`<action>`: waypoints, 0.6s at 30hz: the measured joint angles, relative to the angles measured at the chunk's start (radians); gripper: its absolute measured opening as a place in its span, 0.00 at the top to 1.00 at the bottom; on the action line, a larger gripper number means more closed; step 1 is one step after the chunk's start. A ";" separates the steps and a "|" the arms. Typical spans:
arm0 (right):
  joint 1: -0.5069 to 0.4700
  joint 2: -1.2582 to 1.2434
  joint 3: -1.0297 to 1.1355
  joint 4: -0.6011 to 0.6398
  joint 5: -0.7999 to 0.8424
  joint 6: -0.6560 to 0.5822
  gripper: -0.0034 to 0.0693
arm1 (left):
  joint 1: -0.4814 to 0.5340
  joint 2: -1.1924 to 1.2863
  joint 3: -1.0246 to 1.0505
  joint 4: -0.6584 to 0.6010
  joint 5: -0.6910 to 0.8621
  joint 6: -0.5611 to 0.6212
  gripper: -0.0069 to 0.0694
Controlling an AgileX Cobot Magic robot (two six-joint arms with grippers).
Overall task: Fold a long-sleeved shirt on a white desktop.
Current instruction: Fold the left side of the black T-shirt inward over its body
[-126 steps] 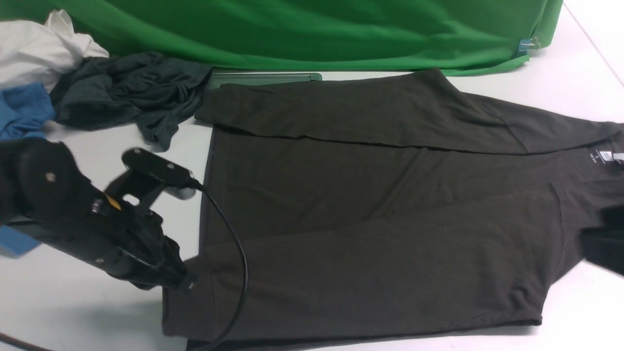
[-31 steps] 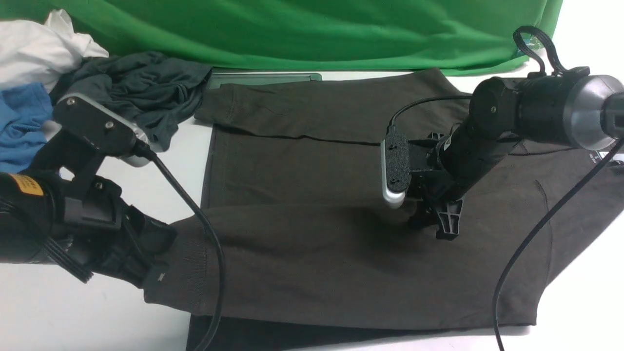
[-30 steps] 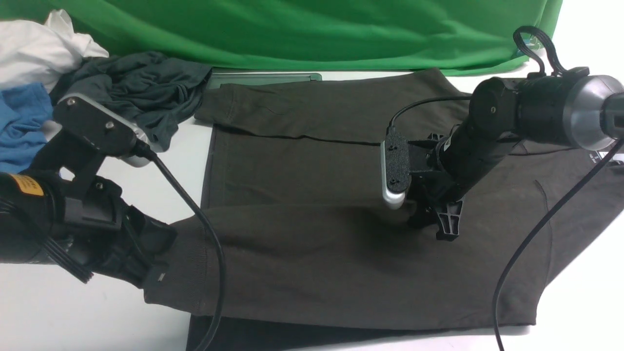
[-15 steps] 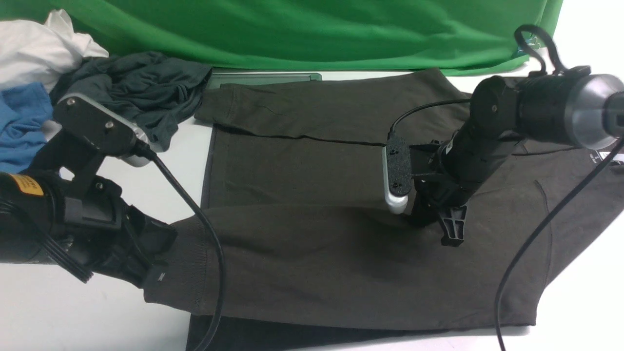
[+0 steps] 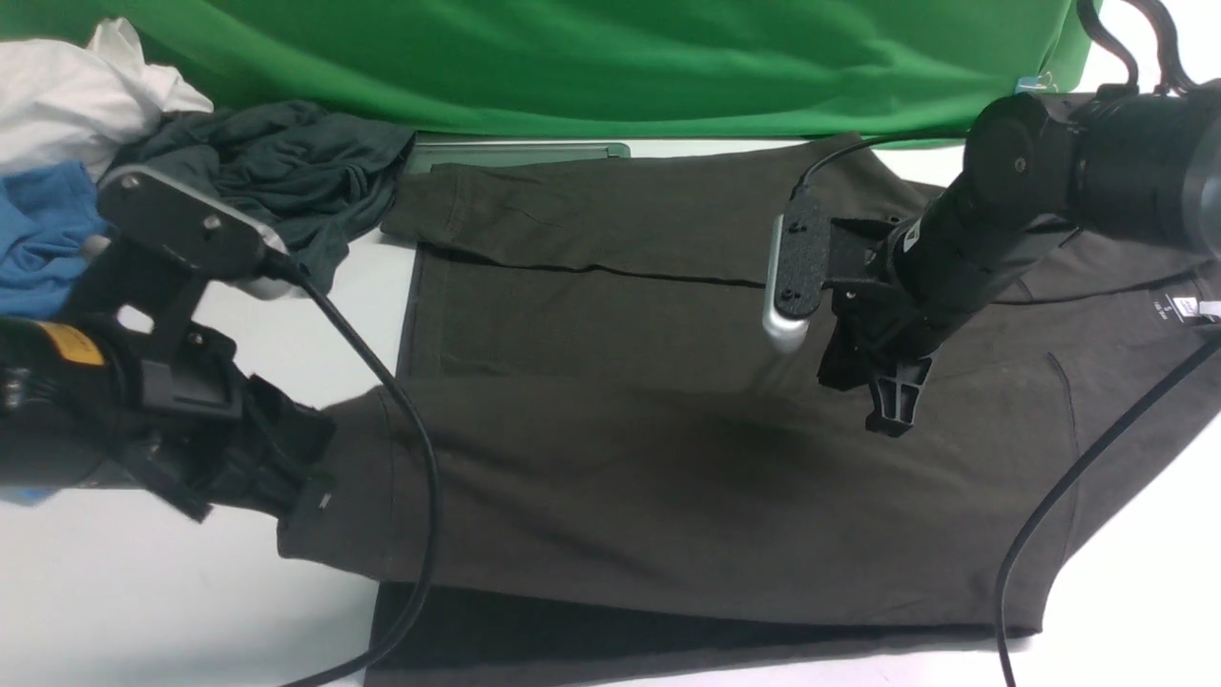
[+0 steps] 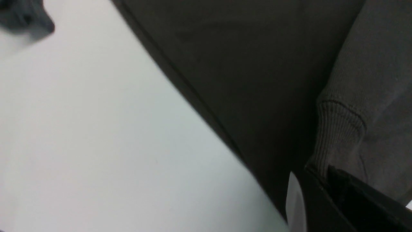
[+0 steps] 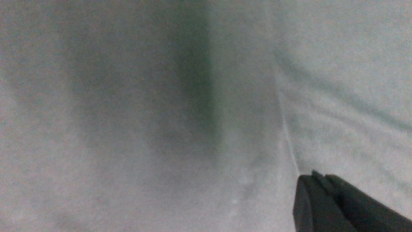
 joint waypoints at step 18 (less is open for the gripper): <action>-0.010 0.037 0.000 0.268 0.021 -0.271 0.12 | 0.000 -0.090 0.000 -0.012 0.011 0.076 0.86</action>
